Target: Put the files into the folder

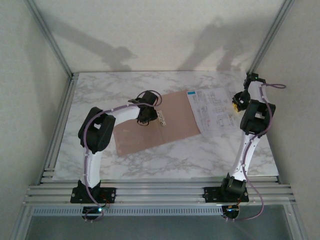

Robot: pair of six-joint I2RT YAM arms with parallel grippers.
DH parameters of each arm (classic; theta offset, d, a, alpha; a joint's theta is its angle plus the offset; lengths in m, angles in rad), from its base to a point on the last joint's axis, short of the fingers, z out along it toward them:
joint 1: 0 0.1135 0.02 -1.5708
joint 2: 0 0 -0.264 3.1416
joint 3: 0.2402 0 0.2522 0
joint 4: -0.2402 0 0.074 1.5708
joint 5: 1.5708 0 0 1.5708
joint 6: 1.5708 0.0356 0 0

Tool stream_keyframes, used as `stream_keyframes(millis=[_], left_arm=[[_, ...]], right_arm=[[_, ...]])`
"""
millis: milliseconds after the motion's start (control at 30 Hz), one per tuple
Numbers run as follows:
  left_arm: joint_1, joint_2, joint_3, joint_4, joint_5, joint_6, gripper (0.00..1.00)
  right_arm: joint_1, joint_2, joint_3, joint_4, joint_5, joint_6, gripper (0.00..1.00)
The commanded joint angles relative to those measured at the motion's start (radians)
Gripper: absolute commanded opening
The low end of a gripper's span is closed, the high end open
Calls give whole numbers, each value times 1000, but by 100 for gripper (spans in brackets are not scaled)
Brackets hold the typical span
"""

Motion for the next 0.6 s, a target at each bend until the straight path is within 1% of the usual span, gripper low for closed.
stream_keyframes(millis=[0,333,433,567], left_arm=[[1,51,38,12,33,37,28],[-25,173,209,1,51,126,28],[-33,202,259,-14,54,138,28],[-46,211,277,-14,59,145,28]], right_arm=[[34,-5,-41,-61,-28,-11,22],[107,-143,-312,31,-50,7,22],[125,-211,-420,67,-47,35,22],[149,-296,-561,120,-71,77,22]])
